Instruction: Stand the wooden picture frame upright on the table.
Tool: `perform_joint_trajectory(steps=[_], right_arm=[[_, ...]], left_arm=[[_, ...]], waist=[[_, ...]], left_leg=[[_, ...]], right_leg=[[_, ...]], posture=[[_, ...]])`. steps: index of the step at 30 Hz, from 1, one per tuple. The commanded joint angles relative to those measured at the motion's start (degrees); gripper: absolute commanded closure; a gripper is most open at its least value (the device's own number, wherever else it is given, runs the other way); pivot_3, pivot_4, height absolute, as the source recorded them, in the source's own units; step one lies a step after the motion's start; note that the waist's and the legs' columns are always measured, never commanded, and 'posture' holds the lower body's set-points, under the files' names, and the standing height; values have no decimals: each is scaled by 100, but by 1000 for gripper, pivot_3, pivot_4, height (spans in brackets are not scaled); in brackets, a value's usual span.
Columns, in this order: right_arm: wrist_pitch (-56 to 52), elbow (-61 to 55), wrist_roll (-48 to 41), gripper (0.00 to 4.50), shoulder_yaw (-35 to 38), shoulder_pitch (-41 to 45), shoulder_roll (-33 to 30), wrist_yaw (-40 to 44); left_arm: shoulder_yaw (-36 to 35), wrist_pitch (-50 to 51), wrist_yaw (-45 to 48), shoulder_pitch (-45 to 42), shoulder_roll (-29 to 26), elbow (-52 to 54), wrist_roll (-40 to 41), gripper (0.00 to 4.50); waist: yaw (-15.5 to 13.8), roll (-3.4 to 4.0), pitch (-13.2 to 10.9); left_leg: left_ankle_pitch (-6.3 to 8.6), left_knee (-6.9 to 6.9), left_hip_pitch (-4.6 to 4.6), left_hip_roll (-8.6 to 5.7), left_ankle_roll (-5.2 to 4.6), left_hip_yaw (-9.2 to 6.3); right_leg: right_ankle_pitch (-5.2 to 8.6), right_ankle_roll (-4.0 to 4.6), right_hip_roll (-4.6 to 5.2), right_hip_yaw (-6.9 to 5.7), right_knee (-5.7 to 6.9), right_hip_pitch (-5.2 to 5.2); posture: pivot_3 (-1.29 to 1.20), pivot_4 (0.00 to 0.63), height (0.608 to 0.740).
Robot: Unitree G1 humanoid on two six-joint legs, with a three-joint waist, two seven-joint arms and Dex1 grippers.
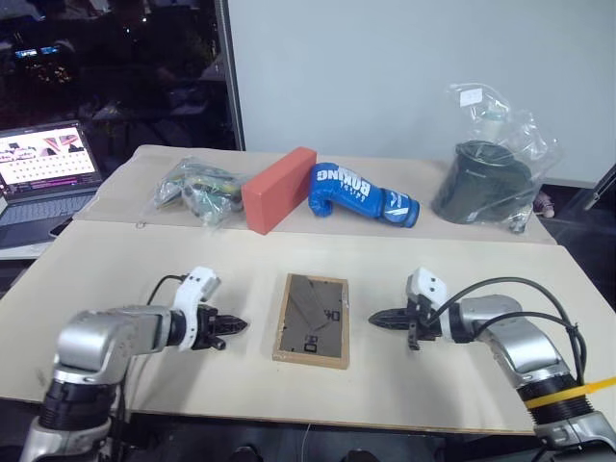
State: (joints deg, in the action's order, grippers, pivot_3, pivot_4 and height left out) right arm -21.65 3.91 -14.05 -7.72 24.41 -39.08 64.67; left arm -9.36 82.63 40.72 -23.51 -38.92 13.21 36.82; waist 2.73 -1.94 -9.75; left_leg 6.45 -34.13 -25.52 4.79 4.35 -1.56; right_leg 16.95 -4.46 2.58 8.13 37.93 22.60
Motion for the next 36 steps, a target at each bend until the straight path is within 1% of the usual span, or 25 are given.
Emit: perform_joint_trajectory(steps=[1, 2, 4, 5, 6, 8, 9, 12, 15, 20, 29, 35, 36], right_arm=[[518, 101, 174, 4500, 3, 172, 47, -28], [586, 144, 213, 4500, -36, 186, 79, -39], [774, 248, 381, 4500, -190, 215, 172, -63], [895, 322, 508, 4500, -292, 242, 217, -88], [980, 392, 594, 4500, -363, 268, 253, -95], [1083, 522, 653, 4500, -412, 304, 319, -97], [1127, 586, 670, 4500, -422, 320, 344, -90], [1229, 720, 700, 4500, -444, 352, 396, -70], [1271, 757, 681, 4500, -486, 352, 491, -57], [1274, 756, 702, 4500, -505, 368, 586, -77], [1221, 717, 719, 4500, -457, 320, 615, -139], [1168, 608, 712, 4500, -459, 227, 619, -192], [1171, 608, 715, 4500, -459, 220, 616, -197]], left_arm=[[-333, 987, 328, -145, 17, -364, 1353, 2729], [-304, 987, 172, -148, 49, -433, 1453, 2287], [-316, 987, -260, -224, 351, -691, 1724, 1616], [-271, 987, -485, -242, 517, -782, 1797, 1129], [-190, 987, -674, -237, 610, -817, 1847, 845], [-60, 987, -967, -188, 694, -827, 1972, 82], [-89, 987, -1097, -183, 750, -903, 2115, 13], [-193, 987, -1463, -213, 939, -1152, 2563, 13], [-298, 987, -1884, -242, 1312, -1395, 2965, 13], [-320, 987, -2569, -369, 1635, -1886, 3258, 13], [-279, 987, -3198, -510, 1770, -2307, 4234, 13], [-221, 987, -3562, -607, 1766, -2523, 4568, 13], [-234, 987, -3613, -615, 1746, -2570, 4619, 278]], waist=[[8, 0, 0], [17, 0, 0], [24, 0, 0], [21, 0, 0], [17, 0, 0], [5, 0, 1], [-1, 2, 3], [-11, 2, 3], [-13, 2, 3], [-12, 1, 5], [-13, 1, 7], [-12, 1, 6], [-10, 1, 6]], left_leg=[[0, 2, 0, 0, 0, 0], [0, 2, 0, 0, 0, 0], [0, 4, 0, 0, 0, -1], [0, 4, 0, 0, 0, -1], [0, 3, 1, 0, 0, -2], [0, 2, 1, 0, 0, -2], [0, 2, 3, -1, 0, -2], [0, 2, 26, -3, 0, -3], [0, -1, 29, -3, 0, -3], [0, -2, 29, -3, 0, -5], [0, -2, 30, -4, 1, -5], [0, -2, 30, -4, 1, -6], [0, -2, 30, -5, 1, -6]], right_leg=[[0, 0, 0, 0, 0, 2], [0, 0, 0, 0, 0, 2], [0, 0, 0, 0, 1, 2], [0, 1, 0, 0, 3, 2], [0, 1, 0, 0, 3, 0], [-1, 2, 0, 0, 2, -1], [-1, 2, 1, 0, 2, -5], [-1, 2, 2, 0, -2, -30], [-1, 1, 2, 0, -2, -34], [-2, 1, 1, 0, -1, -34], [-2, 0, 2, 0, -1, -34], [-2, 1, 1, 0, -1, -34], [-2, 1, 1, 0, -1, -34]], posture=[[0, 150, 723], [0, 150, 723], [0, 150, 723], [0, 150, 723], [0, 150, 723], [0, 150, 723], [0, 150, 723], [0, 150, 723], [0, 150, 723], [0, 150, 723], [0, 150, 723], [0, 150, 723], [0, 150, 723]])
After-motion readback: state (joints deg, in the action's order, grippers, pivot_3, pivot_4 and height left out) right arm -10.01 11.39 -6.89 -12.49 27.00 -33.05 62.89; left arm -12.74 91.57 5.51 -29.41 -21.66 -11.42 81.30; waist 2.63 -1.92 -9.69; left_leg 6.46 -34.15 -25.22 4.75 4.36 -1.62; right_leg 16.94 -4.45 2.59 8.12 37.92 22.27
